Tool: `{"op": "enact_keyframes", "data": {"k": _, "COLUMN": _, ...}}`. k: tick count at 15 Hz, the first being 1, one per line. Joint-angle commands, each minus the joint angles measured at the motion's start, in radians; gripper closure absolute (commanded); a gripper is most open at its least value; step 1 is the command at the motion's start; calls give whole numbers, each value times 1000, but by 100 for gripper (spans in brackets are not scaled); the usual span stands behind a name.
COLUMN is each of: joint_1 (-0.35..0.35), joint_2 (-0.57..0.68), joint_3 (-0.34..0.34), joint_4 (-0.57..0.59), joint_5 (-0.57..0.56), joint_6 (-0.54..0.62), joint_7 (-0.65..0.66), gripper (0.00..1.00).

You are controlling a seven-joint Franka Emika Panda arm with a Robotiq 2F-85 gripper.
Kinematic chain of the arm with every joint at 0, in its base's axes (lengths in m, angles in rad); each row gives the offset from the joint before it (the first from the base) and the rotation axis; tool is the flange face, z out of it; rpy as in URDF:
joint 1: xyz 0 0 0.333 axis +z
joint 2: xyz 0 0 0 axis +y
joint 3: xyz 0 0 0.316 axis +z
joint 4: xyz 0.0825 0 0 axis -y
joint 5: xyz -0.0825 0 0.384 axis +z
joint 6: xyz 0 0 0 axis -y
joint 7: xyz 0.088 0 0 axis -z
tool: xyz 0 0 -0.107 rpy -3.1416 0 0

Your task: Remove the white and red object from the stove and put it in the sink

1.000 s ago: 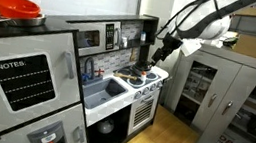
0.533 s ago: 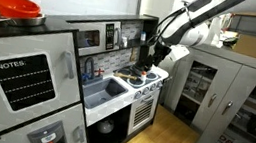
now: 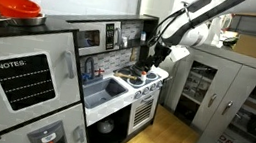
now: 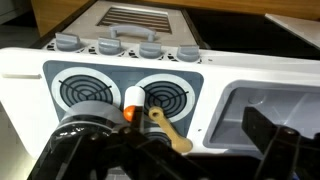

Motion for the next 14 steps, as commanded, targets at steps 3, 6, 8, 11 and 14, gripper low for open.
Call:
{"op": "enact_keyframes", "data": {"k": 3, "joint_1": -148, "joint_2": 135, "joint_3": 68, "joint_4": 78, "joint_5": 139, "joint_6": 8, "joint_7": -107, "gripper": 0}}
{"op": "enact_keyframes", "data": {"k": 6, "joint_1": -201, "joint_2": 214, "joint_3": 91, "joint_4": 147, "joint_5": 137, "joint_6": 12, "joint_7": -95, "gripper": 0}}
{"op": "enact_keyframes", "data": {"k": 8, "joint_1": -222, "joint_2": 256, "joint_3": 113, "joint_4": 196, "joint_5": 126, "joint_6": 9, "joint_7": -85, "gripper": 0}}
{"op": "enact_keyframes", "data": {"k": 11, "joint_1": -236, "joint_2": 311, "joint_3": 140, "joint_4": 260, "joint_5": 117, "joint_6": 3, "joint_7": -64, "gripper": 0}}
{"op": "enact_keyframes", "data": {"k": 14, "joint_1": -238, "joint_2": 356, "joint_3": 158, "joint_4": 310, "joint_5": 104, "joint_6": -2, "joint_7": -45, "gripper": 0}}
